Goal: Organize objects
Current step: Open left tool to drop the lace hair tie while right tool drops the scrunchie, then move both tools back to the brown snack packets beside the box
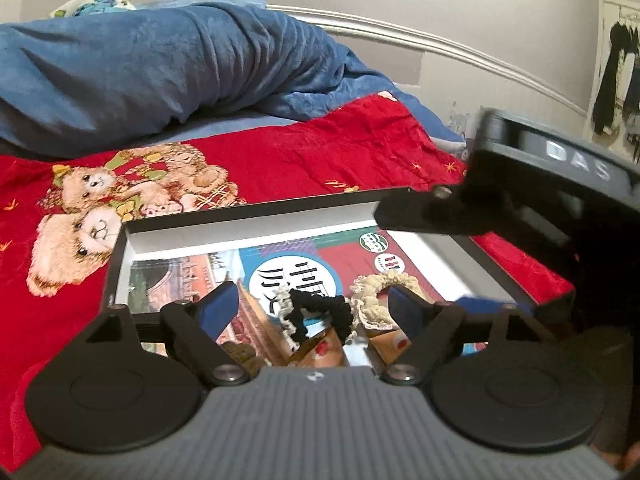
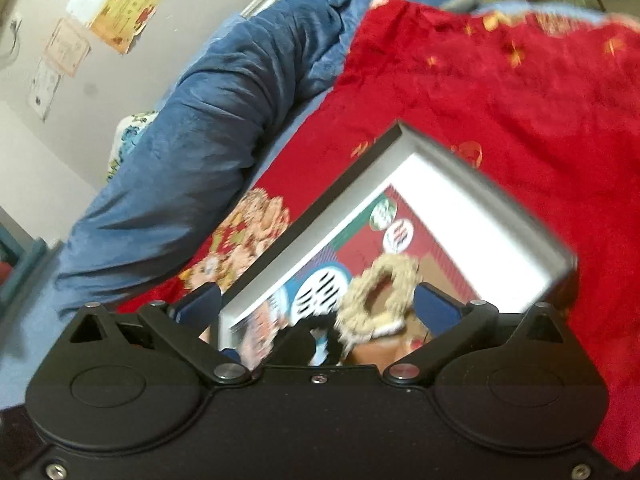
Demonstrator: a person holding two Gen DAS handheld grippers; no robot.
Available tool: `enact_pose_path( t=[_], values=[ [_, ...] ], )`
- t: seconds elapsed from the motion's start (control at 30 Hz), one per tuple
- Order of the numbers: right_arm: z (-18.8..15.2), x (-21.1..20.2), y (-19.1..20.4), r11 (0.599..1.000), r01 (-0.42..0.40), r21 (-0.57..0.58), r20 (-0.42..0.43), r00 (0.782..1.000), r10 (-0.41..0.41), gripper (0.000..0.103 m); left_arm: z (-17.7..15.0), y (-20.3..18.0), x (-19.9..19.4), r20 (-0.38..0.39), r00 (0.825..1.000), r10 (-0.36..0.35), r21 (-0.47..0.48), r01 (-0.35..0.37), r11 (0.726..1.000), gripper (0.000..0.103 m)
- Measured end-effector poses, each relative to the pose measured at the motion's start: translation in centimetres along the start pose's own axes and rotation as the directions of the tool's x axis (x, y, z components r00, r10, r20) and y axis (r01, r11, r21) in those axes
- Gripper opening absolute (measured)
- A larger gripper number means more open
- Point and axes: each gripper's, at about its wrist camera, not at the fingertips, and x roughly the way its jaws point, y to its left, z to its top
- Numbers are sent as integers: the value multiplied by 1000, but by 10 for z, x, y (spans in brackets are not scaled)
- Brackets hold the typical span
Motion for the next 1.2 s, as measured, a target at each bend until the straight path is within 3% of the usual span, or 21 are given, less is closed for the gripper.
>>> enact_pose_path(
  t=[0.3, 0.53, 0.7, 0.93, 1.2],
  values=[
    [-14, -41, 14, 1000, -19, -2, 1, 1000, 19, 103, -8, 3, -48, 36, 997, 69, 3, -70, 998, 95],
    [-30, -78, 37, 995, -28, -93, -7, 1000, 28, 103, -35, -21, -75, 21, 996, 85, -23, -84, 996, 96],
    [-40, -102, 34, 994, -7, -111, 7, 1000, 8, 103, -47, -40, -73, -9, 993, 116, 37, -116, 993, 96],
    [-23, -103, 37, 988, 24, -154, 5, 1000, -24, 103, -56, -54, -54, -59, 988, 145, 63, -141, 988, 96],
    [-16, -97, 32, 985, 35, -169, -20, 999, -38, 103, -61, -49, -49, -63, 975, 215, -53, -218, 974, 99]
  ],
)
